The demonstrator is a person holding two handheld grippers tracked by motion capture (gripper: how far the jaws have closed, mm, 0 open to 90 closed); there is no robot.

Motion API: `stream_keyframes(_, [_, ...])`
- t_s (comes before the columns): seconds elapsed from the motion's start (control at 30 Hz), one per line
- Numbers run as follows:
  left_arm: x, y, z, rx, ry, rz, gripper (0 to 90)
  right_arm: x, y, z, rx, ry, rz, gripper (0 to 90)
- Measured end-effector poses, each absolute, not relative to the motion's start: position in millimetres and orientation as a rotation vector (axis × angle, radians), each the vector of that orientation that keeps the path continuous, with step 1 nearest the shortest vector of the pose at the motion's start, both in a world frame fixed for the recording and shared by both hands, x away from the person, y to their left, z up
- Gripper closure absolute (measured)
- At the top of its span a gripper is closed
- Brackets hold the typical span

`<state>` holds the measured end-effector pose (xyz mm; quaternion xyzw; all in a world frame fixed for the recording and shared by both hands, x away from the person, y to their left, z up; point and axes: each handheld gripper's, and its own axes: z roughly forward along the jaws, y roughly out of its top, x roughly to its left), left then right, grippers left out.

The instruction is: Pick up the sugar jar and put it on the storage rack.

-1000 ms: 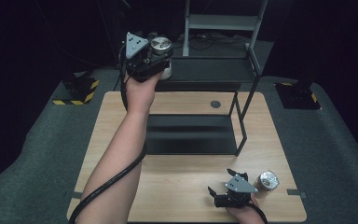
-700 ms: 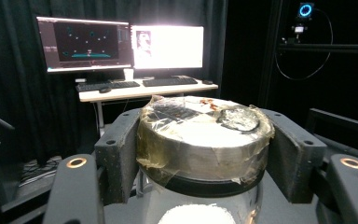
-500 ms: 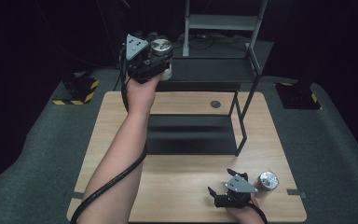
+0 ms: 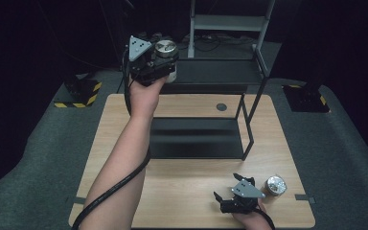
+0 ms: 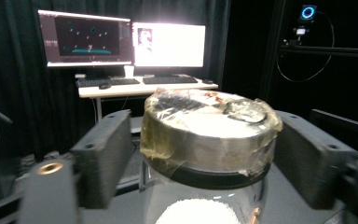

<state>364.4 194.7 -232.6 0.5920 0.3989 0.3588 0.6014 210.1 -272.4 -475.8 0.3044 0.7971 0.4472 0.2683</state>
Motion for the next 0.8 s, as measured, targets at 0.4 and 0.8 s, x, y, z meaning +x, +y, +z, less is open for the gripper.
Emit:
stream_keyframes(0.4, [350.5,196.9,-238.5,1.377,0.911,0.859,0.4,209.5,-271.4,-475.7,0.816,2.15,1.2,0.8])
stream_keyframes(0.8, [330.6,209.0,-243.9,1.379,0.894,0.856,0.4,209.4,-270.9,-475.8,0.813,2.15,1.197,0.8])
